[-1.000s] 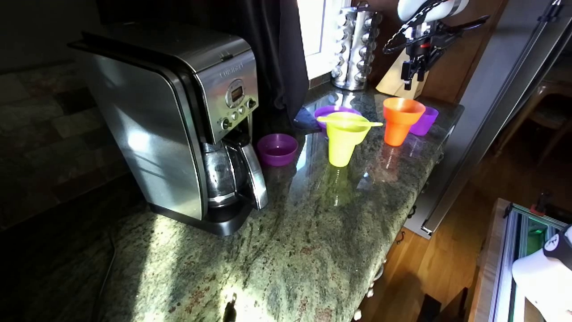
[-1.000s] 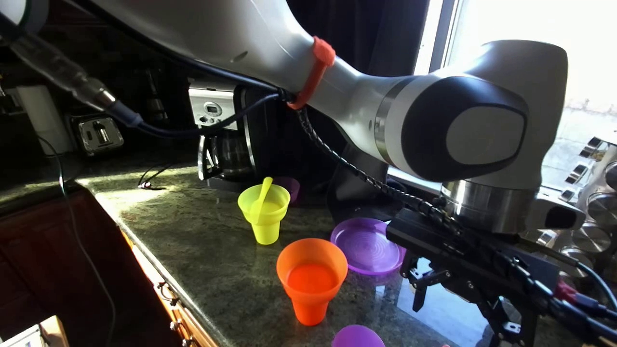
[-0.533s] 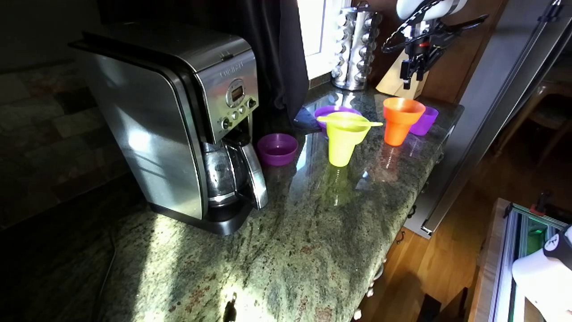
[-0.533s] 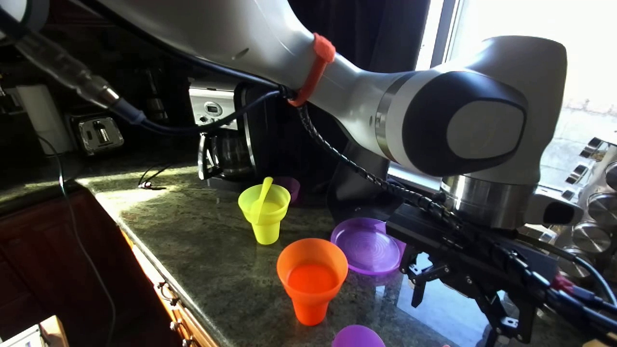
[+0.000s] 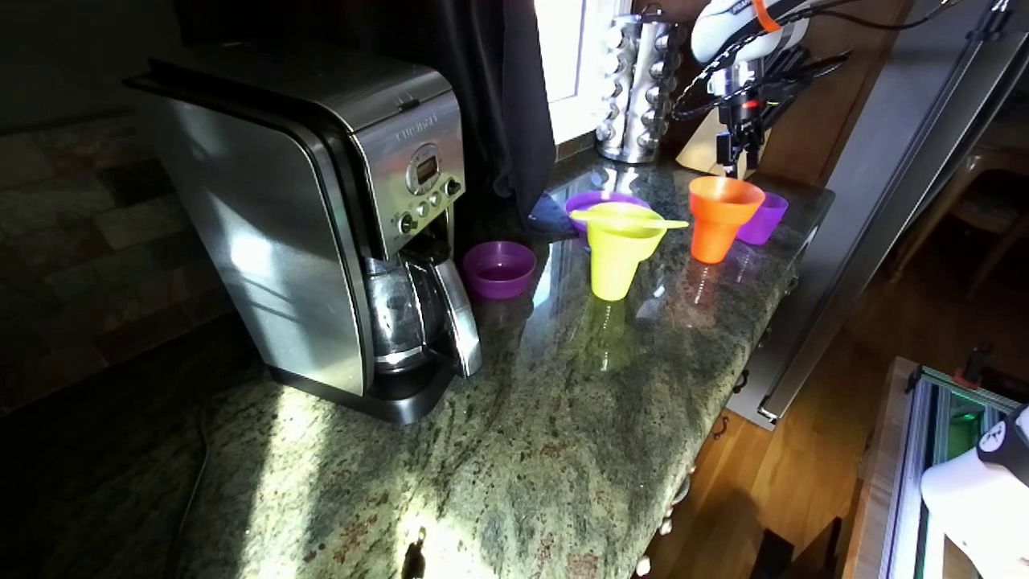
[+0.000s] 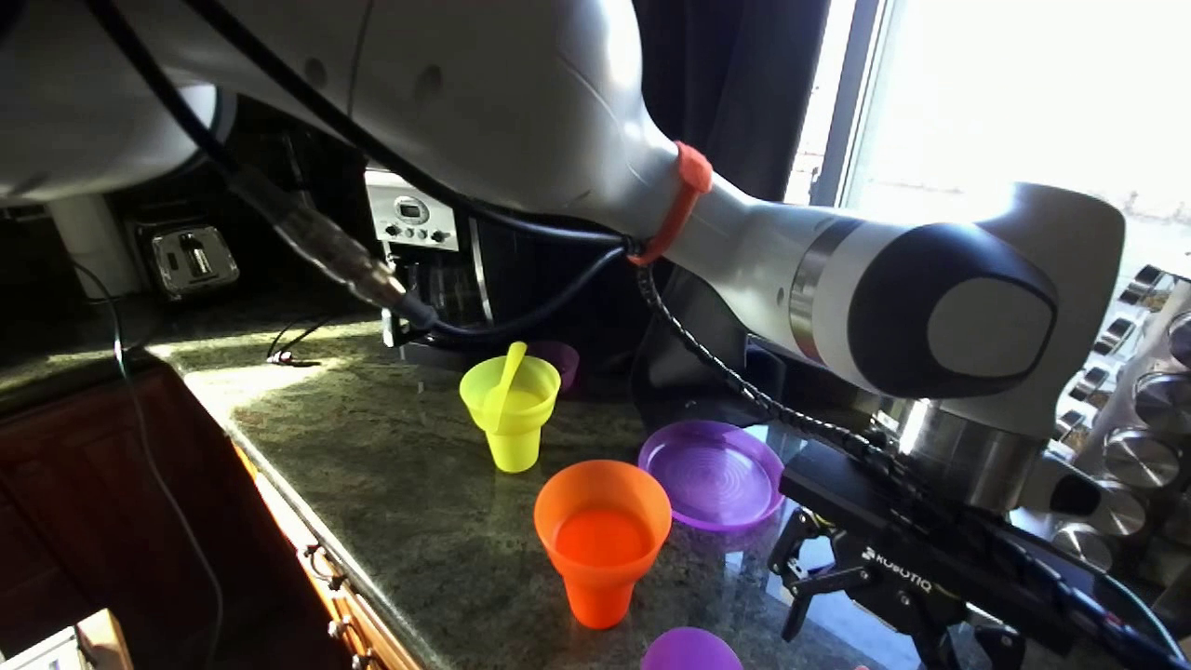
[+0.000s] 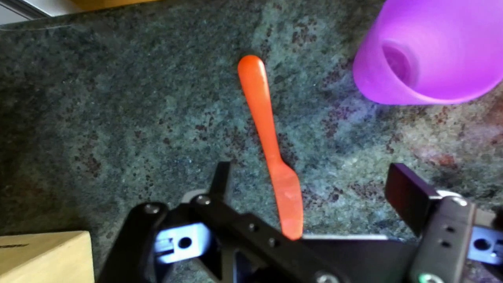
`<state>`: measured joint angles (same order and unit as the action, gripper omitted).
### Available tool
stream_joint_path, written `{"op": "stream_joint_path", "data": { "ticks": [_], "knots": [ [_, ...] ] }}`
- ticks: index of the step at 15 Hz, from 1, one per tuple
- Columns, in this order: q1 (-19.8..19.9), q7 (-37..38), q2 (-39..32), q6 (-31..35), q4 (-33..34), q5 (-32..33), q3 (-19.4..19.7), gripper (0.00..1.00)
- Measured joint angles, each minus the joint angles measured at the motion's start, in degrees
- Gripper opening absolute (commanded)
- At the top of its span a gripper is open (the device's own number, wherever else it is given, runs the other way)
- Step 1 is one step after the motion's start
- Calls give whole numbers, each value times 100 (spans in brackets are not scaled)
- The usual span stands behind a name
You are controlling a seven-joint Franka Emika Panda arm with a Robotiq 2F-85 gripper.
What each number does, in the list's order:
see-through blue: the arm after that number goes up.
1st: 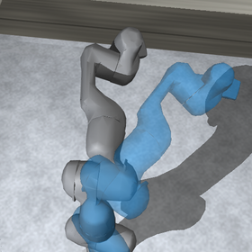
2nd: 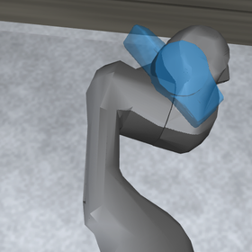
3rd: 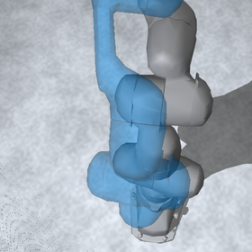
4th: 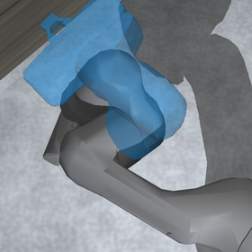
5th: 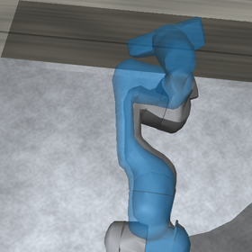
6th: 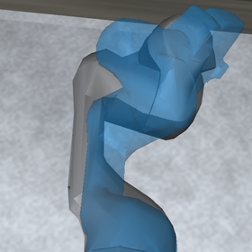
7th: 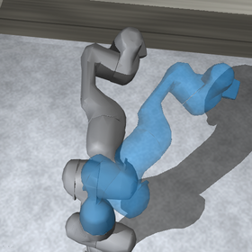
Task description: Pick up the orange bowl and place it on top of the orange cup, pick up the orange knife and place it on top of the orange bowl
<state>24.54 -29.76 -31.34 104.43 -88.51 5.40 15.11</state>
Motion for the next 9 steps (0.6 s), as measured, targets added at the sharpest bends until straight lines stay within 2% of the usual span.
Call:
{"op": "stream_joint_path", "data": {
  "ticks": [9],
  "knots": [
    [244,-705,-724,-67,650,90,-164,100]
  ]
}}
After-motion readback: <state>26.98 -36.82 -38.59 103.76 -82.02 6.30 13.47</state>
